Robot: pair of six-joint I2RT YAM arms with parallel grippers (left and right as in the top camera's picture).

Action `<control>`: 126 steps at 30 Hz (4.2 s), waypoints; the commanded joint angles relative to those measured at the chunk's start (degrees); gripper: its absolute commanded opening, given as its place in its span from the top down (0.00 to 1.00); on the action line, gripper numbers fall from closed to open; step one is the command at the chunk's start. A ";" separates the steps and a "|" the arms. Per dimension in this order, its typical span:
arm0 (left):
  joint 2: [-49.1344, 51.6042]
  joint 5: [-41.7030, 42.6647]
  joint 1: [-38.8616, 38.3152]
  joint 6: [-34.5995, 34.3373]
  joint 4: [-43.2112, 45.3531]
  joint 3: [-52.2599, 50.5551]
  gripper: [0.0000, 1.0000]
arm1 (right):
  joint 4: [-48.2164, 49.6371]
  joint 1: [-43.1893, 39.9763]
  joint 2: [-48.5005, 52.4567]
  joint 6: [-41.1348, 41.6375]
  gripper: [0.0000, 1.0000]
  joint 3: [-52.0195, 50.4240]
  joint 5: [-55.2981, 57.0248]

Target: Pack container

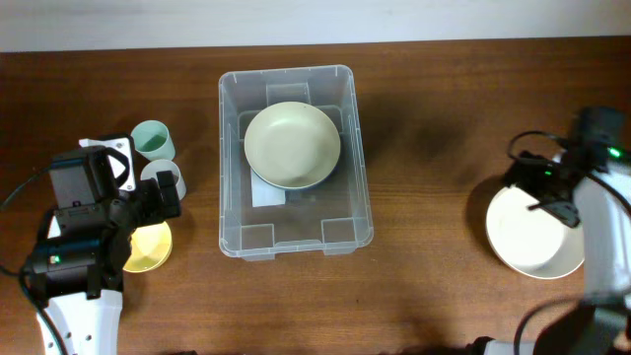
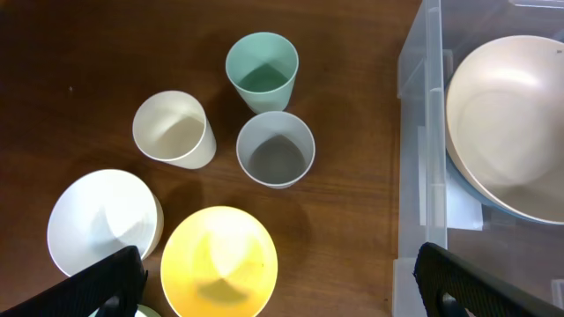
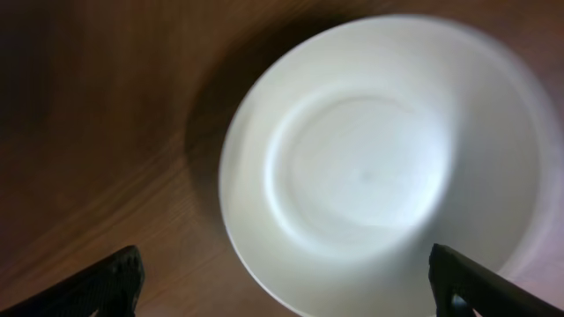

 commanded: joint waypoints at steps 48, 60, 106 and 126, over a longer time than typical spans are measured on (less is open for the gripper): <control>-0.13 0.85 0.28 -0.61 -0.35 0.83 0.00 | 9.60 7.63 23.74 12.11 0.96 -0.48 13.14; -0.13 0.83 0.28 -0.59 -0.33 0.83 0.01 | -3.72 11.69 18.36 -0.42 0.96 22.60 11.80; -0.13 0.83 0.28 -0.59 -0.98 0.83 0.00 | -8.50 56.81 26.36 -66.14 0.50 47.60 -9.53; 0.26 1.95 0.26 -0.61 -1.64 0.92 0.01 | -24.96 7.02 13.44 -0.74 0.01 49.72 -13.27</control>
